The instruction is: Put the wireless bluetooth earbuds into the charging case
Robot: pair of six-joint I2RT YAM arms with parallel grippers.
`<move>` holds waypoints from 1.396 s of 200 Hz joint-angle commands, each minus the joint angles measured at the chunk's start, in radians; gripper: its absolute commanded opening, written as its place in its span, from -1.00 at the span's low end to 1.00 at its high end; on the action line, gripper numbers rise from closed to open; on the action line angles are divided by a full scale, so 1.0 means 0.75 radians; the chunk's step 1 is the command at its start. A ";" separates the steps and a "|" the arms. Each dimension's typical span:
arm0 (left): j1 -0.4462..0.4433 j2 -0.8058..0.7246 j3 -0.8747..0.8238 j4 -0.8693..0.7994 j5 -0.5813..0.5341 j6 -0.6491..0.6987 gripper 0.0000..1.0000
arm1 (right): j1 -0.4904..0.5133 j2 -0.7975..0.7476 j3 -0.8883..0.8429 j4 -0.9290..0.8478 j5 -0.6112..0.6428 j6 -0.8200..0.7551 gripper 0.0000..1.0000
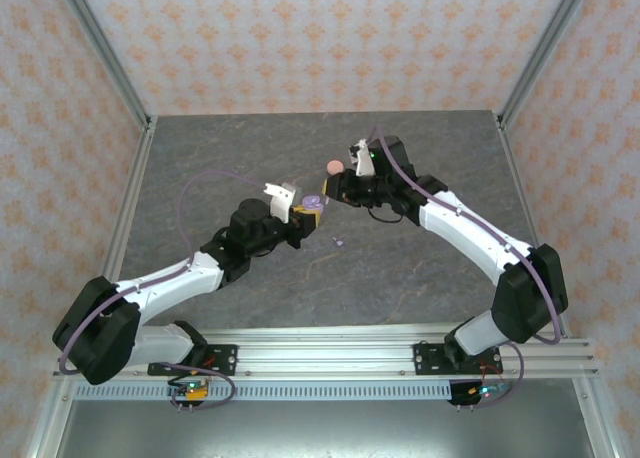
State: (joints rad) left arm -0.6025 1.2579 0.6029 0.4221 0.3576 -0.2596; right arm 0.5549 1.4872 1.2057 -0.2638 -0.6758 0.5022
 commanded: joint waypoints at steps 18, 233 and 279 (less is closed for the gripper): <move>-0.016 0.011 0.038 -0.001 -0.034 0.035 -0.67 | 0.015 -0.035 0.057 0.055 0.054 0.040 -0.58; -0.024 0.087 0.108 0.075 0.011 -0.022 -0.67 | 0.051 0.003 0.057 0.059 0.100 0.064 -0.58; -0.025 0.080 0.104 0.092 0.025 -0.027 -0.67 | 0.050 0.006 0.055 0.054 0.102 0.061 -0.58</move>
State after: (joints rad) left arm -0.6151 1.3144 0.6540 0.4389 0.3595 -0.2653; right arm 0.5869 1.4876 1.2175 -0.2451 -0.6163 0.5499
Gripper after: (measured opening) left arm 0.201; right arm 0.213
